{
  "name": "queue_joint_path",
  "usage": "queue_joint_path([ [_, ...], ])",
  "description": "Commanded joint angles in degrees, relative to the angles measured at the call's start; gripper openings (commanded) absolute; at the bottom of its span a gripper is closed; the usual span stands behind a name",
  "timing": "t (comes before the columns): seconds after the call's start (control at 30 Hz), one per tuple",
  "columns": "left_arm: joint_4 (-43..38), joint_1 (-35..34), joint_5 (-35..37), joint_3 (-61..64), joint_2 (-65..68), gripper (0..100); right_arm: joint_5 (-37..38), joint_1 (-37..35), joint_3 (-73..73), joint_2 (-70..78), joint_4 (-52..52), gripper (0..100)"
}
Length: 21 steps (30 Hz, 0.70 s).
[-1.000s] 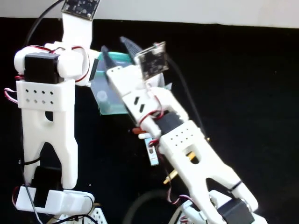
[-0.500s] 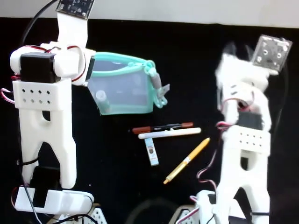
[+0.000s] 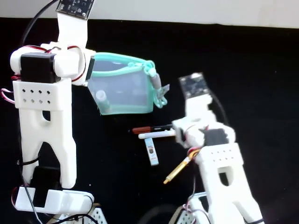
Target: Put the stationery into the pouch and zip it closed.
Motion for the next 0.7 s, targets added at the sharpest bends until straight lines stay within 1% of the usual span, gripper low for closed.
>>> queue_joint_path([
  [0.0, 0.4, -0.5, -0.4, 3.8, 1.1, 1, -10.5, -6.0, 1.0, -2.7, 0.3, 11.7],
  [0.1, -1.4, -1.4, -0.2, 3.8, 1.1, 1, -17.9, -10.7, 3.1, -2.8, 0.0, 11.7],
  [0.17, -2.0, -1.9, 0.4, 3.6, 1.0, 1, -20.1, -13.4, 5.3, -2.8, -2.1, 11.7],
  [0.4, -3.9, -5.4, 4.3, 3.7, 1.1, 1, -20.7, -19.5, 15.5, -2.8, -14.8, 11.7],
  [0.57, -3.5, -5.2, 4.3, 3.7, 1.1, 1, -20.7, -19.6, 22.9, -2.8, -24.0, 11.7],
  [0.67, -3.5, -5.2, 4.3, 3.9, 1.1, 1, -20.7, -19.6, 25.0, -2.8, -26.4, 11.7],
])
